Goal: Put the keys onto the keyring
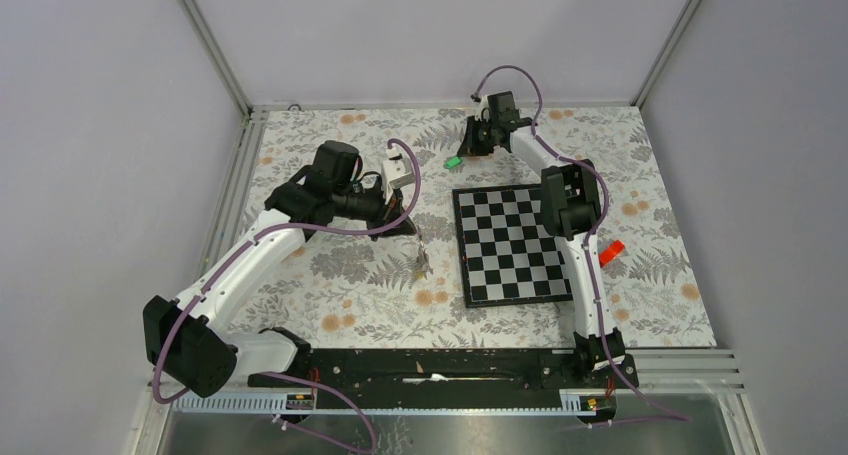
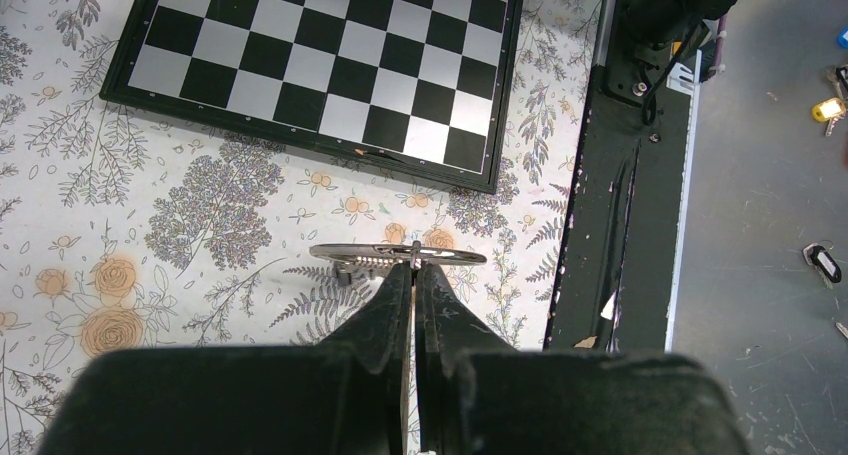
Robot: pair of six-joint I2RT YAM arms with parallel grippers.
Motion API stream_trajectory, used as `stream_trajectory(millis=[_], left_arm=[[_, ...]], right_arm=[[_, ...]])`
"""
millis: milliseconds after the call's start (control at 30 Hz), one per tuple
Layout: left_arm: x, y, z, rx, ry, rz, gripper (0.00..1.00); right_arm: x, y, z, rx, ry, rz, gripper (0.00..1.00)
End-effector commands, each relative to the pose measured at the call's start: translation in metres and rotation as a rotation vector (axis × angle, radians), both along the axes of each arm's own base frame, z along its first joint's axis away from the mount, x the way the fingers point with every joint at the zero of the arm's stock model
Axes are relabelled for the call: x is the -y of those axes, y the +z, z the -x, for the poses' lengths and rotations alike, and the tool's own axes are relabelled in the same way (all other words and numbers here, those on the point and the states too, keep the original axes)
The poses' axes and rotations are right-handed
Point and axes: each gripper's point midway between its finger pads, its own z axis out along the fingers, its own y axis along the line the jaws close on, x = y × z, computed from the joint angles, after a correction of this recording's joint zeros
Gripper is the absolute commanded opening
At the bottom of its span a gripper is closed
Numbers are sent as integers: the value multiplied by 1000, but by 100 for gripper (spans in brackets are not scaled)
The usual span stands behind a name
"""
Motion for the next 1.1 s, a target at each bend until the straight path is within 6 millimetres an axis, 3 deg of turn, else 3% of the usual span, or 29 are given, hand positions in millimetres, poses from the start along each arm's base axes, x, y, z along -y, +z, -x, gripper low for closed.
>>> stream_trajectory(millis=[0,267,567,800,1067], left_arm=[[6,19,-1,60,-33,55,0],[5,20,-2,70,-30,53,0],[5,25,-1,81,-26,58,0],[4,33,-8,106,3,56,0],[6,46,-14,105,18,58,0]], right_arm=[[-4,33,-8,72,27,-11,1],[-7,69,-5,132,62,-32,0],[-20,137,19,251,213,-111,0],[-26,185,75,379,427,-187,0],[-22,255,184,554,713,-338,0]])
